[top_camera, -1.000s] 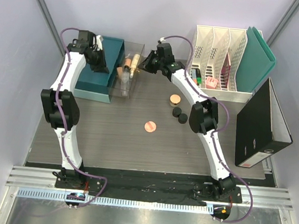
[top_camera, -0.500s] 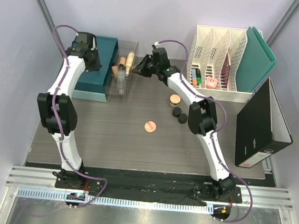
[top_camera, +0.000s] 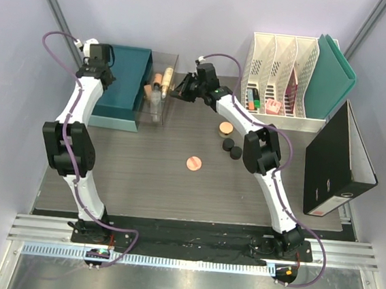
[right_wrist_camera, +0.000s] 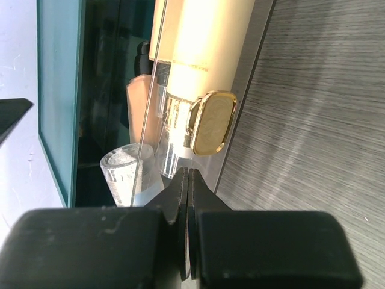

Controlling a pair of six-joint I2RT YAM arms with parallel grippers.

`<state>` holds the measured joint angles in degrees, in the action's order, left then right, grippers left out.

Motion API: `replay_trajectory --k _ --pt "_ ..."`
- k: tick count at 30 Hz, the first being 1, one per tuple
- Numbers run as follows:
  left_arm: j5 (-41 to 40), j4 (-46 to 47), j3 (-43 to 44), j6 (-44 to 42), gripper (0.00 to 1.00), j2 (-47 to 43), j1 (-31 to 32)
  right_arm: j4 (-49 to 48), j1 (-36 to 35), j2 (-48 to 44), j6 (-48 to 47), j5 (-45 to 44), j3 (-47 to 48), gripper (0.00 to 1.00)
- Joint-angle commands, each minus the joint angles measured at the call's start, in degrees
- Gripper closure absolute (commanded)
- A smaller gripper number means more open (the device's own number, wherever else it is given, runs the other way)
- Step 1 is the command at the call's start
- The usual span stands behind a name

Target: Organize the makeup

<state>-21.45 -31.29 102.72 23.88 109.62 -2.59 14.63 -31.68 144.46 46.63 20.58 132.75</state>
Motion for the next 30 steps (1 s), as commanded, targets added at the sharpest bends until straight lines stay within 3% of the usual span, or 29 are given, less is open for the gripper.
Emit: replay_trajectory --k 1,6,16,22,27,30 --pt "-12.1 10.3 -7.3 4.1 1.00 -6.2 0.4 -5.2 -1.4 -5.9 1.0 4.2 -0.6 0.99" --pt "-22.0 9.7 -11.4 12.1 1.00 -6.8 0.1 -5.6 -1.4 -7.2 1.7 4.6 -3.6 0.99" --pt "-18.0 8.7 -18.9 20.8 1.00 -11.4 -5.4 -5.6 -1.4 -8.8 1.4 5.3 -7.1 0.99" --pt "-11.0 12.1 -24.1 22.3 1.00 -13.1 -11.7 -5.6 -1.5 -8.3 1.5 5.9 -6.7 0.99" --pt "2.4 22.0 -28.8 20.0 1.00 -12.9 -15.7 -6.6 -1.5 -7.4 3.5 6.4 -5.8 0.99" --pt "5.7 25.7 -29.1 19.2 1.00 -10.8 -16.0 -7.7 -1.5 -6.8 5.5 6.8 -5.6 0.99"
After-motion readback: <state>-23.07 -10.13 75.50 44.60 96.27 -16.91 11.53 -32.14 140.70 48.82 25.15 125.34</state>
